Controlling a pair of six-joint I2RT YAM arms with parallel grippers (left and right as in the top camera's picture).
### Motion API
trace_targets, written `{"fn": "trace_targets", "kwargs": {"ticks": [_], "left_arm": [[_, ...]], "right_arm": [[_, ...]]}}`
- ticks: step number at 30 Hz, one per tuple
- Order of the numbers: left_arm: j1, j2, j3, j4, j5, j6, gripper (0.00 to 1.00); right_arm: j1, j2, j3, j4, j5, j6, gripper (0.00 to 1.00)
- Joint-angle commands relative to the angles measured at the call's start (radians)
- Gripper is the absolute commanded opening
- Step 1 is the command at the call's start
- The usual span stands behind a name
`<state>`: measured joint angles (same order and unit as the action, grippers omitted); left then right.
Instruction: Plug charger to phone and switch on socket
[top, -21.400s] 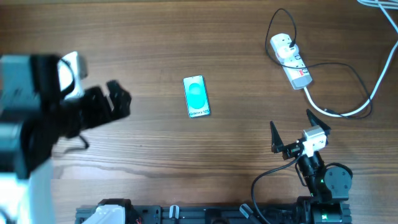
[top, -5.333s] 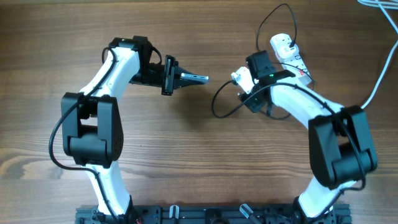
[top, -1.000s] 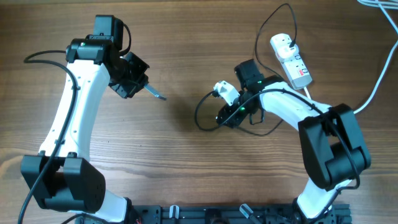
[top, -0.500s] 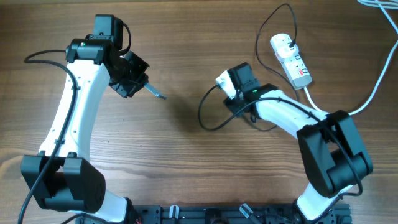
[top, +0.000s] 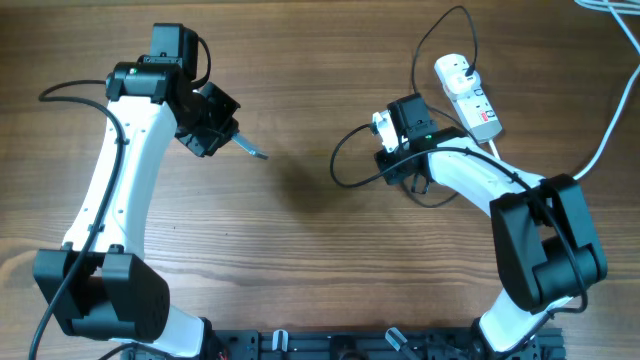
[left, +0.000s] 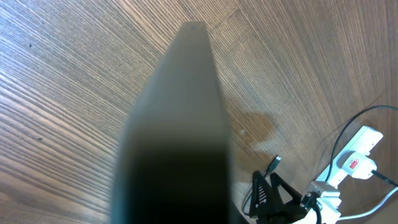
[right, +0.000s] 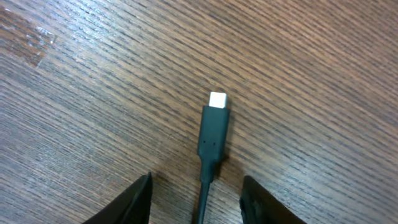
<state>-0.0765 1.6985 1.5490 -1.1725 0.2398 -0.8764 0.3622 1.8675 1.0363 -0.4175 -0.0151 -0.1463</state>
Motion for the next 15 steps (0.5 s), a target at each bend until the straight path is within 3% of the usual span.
{"fn": "trace_targets", "kwargs": {"ticks": [1, 15], "left_arm": [[0.002, -0.021, 0.007, 0.007, -0.006, 0.006, 0.04], [0.002, -0.021, 0.007, 0.003, -0.006, 0.006, 0.04]], "right_arm": [[0.013, 0.090, -0.076, -0.010, 0.070, -0.005, 0.45], [-0.002, 0.090, -0.076, 0.035, 0.084, -0.038, 0.34]]}}
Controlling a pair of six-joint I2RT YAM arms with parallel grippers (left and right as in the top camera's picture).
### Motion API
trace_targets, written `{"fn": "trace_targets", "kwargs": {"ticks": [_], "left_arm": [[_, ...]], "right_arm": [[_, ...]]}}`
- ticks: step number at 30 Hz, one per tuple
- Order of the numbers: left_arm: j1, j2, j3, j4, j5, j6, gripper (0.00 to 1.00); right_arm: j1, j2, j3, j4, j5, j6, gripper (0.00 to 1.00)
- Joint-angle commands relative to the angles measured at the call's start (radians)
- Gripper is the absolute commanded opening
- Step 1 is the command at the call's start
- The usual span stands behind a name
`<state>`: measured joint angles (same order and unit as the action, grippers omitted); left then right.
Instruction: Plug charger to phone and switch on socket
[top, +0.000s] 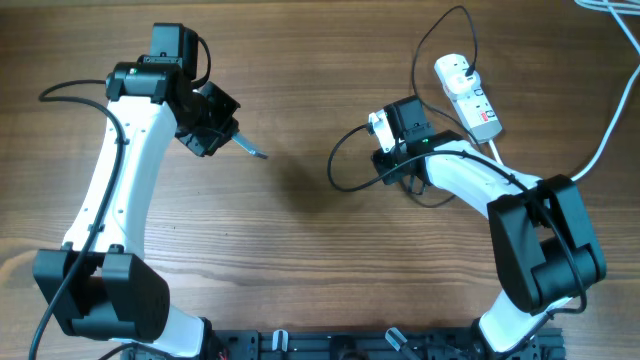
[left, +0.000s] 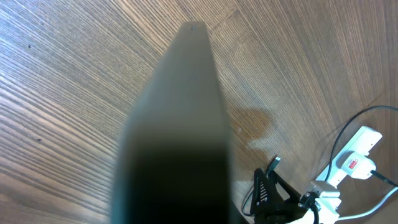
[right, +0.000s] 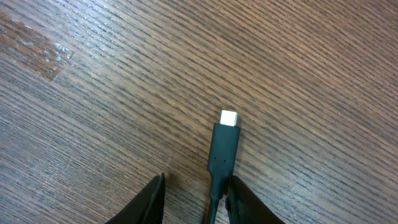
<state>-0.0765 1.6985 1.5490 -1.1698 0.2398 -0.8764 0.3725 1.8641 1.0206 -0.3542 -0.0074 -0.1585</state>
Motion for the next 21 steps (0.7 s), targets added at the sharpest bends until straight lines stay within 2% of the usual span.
{"fn": "trace_targets", "kwargs": {"ticks": [1, 5, 7, 9, 12, 17, 21], "left_arm": [[0.002, -0.021, 0.007, 0.000, -0.006, 0.006, 0.04], [0.002, -0.021, 0.007, 0.000, -0.006, 0.006, 0.04], [0.002, -0.021, 0.007, 0.000, -0.006, 0.006, 0.04], [0.002, -0.021, 0.007, 0.000, -0.006, 0.006, 0.04], [0.002, -0.021, 0.007, 0.000, -0.006, 0.006, 0.04], [0.002, -0.021, 0.007, 0.000, -0.006, 0.006, 0.04], [0.002, -0.021, 0.007, 0.000, -0.006, 0.006, 0.04]], "right_arm": [[-0.015, 0.093, -0.061, -0.027, 0.084, -0.026, 0.34], [-0.033, 0.093, -0.061, -0.020, 0.090, -0.026, 0.34], [-0.045, 0.093, -0.061, -0.020, 0.090, -0.026, 0.45], [-0.057, 0.093, -0.061, -0.021, 0.089, -0.025, 0.46], [-0.058, 0.093, -0.061, -0.024, 0.081, -0.025, 0.36], [-0.058, 0.093, -0.061, -0.025, -0.028, -0.025, 0.33], [-0.058, 0.093, -0.061, -0.013, -0.028, -0.025, 0.16]]}}
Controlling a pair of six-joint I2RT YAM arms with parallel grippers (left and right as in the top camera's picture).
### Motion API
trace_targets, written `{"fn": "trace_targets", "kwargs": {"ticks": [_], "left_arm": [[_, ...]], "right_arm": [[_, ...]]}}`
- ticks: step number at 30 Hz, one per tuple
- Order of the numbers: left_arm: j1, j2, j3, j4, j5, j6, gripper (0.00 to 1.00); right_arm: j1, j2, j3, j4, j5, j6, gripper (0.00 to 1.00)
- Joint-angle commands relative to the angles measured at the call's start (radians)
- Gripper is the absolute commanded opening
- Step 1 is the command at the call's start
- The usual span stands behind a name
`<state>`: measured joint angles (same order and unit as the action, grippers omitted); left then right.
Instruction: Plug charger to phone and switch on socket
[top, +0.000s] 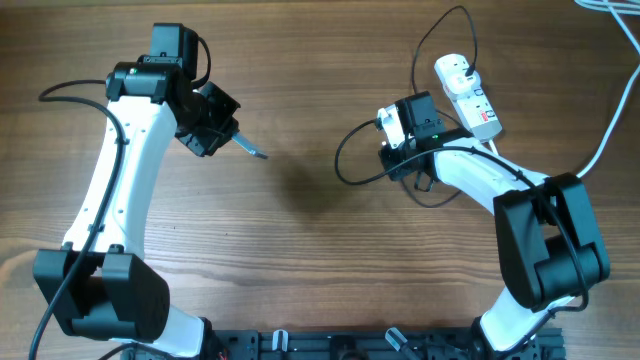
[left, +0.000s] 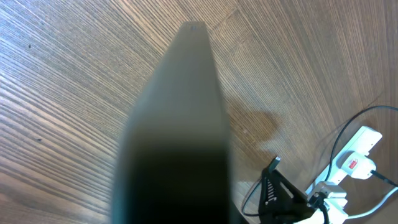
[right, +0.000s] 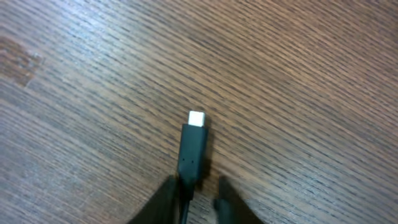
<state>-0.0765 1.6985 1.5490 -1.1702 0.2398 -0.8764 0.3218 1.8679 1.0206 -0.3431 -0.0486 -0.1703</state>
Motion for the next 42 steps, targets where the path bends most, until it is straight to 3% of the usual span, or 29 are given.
{"fn": "trace_targets", "kwargs": {"ticks": [1, 5, 7, 9, 11, 17, 23, 25, 29, 42], "left_arm": [[0.002, -0.021, 0.007, 0.000, -0.006, 0.006, 0.04], [0.002, -0.021, 0.007, 0.000, -0.005, 0.006, 0.04], [0.002, -0.021, 0.007, 0.000, -0.005, 0.006, 0.04], [0.002, -0.021, 0.007, 0.000, -0.005, 0.006, 0.04], [0.002, -0.021, 0.007, 0.001, -0.005, 0.006, 0.04], [0.002, -0.021, 0.007, 0.013, -0.001, 0.010, 0.04], [0.008, -0.021, 0.007, 0.161, 0.332, 0.246, 0.04], [0.008, -0.021, 0.007, 0.191, 0.382, 0.249, 0.04], [0.008, -0.021, 0.007, 0.217, 0.418, 0.249, 0.04], [0.007, -0.021, 0.007, 0.193, 0.414, 0.271, 0.04]], "right_arm": [[-0.007, 0.090, -0.061, -0.019, 0.014, -0.013, 0.11], [-0.007, 0.090, -0.061, -0.015, 0.013, -0.013, 0.11], [-0.007, 0.090, -0.061, -0.011, 0.013, -0.013, 0.17], [-0.007, 0.090, -0.061, -0.010, 0.013, -0.013, 0.17], [-0.007, 0.090, -0.061, -0.009, 0.013, -0.013, 0.06], [-0.009, 0.054, -0.035, -0.025, -0.120, 0.039, 0.04], [-0.009, -0.199, -0.018, -0.109, -0.381, 0.050, 0.04], [-0.010, -0.249, -0.018, -0.147, -0.322, 0.068, 0.04], [-0.009, -0.274, -0.020, -0.237, -0.019, 0.068, 0.04], [-0.007, -0.069, -0.083, -0.212, -0.036, 0.038, 0.05]]}}
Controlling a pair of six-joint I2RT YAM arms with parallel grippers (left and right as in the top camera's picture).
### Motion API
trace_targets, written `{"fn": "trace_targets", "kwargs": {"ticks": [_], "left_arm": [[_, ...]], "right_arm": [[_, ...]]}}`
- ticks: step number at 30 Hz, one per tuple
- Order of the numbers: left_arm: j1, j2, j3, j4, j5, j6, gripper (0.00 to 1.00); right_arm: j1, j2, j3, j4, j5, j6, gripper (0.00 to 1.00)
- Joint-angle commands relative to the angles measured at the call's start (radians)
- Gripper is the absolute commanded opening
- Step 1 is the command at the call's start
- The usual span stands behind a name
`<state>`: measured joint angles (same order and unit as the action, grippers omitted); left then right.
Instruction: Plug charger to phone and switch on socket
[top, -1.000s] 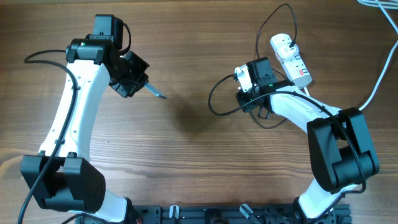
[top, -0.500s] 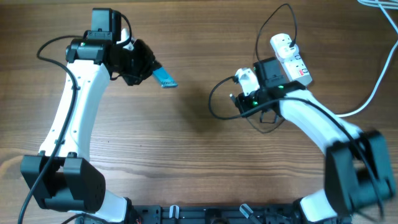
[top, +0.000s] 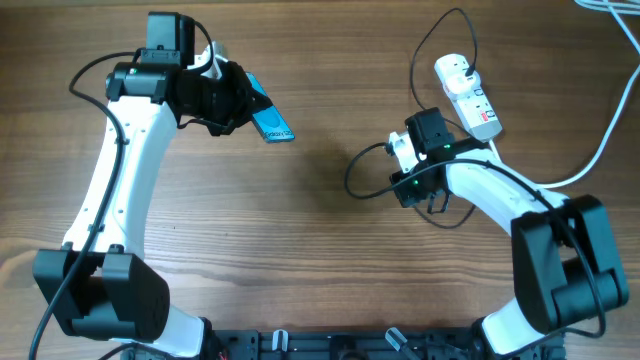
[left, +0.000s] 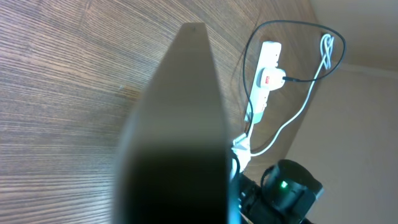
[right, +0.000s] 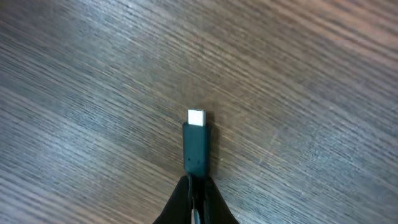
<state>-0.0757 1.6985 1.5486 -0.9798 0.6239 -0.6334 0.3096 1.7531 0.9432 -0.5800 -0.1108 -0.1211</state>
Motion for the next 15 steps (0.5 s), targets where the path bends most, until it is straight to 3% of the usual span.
{"fn": "trace_targets", "kwargs": {"ticks": [1, 6, 8, 11, 15], "left_arm": [[0.006, -0.021, 0.007, 0.002, 0.030, 0.028, 0.04], [0.006, -0.021, 0.007, -0.001, 0.030, 0.028, 0.04], [0.006, -0.021, 0.007, -0.001, 0.030, 0.028, 0.04], [0.006, -0.021, 0.007, -0.001, 0.030, 0.028, 0.04], [0.006, -0.021, 0.007, 0.000, 0.030, 0.028, 0.04]], "right_arm": [[0.005, 0.058, -0.006, 0.046, 0.037, -0.011, 0.06], [0.005, 0.069, -0.006, 0.101, 0.035, -0.036, 0.42], [0.005, 0.069, -0.006, 0.117, 0.036, -0.036, 0.43], [0.005, 0.069, -0.006, 0.109, 0.026, -0.034, 0.33], [0.005, 0.069, -0.006, 0.089, -0.026, -0.035, 0.27]]}}
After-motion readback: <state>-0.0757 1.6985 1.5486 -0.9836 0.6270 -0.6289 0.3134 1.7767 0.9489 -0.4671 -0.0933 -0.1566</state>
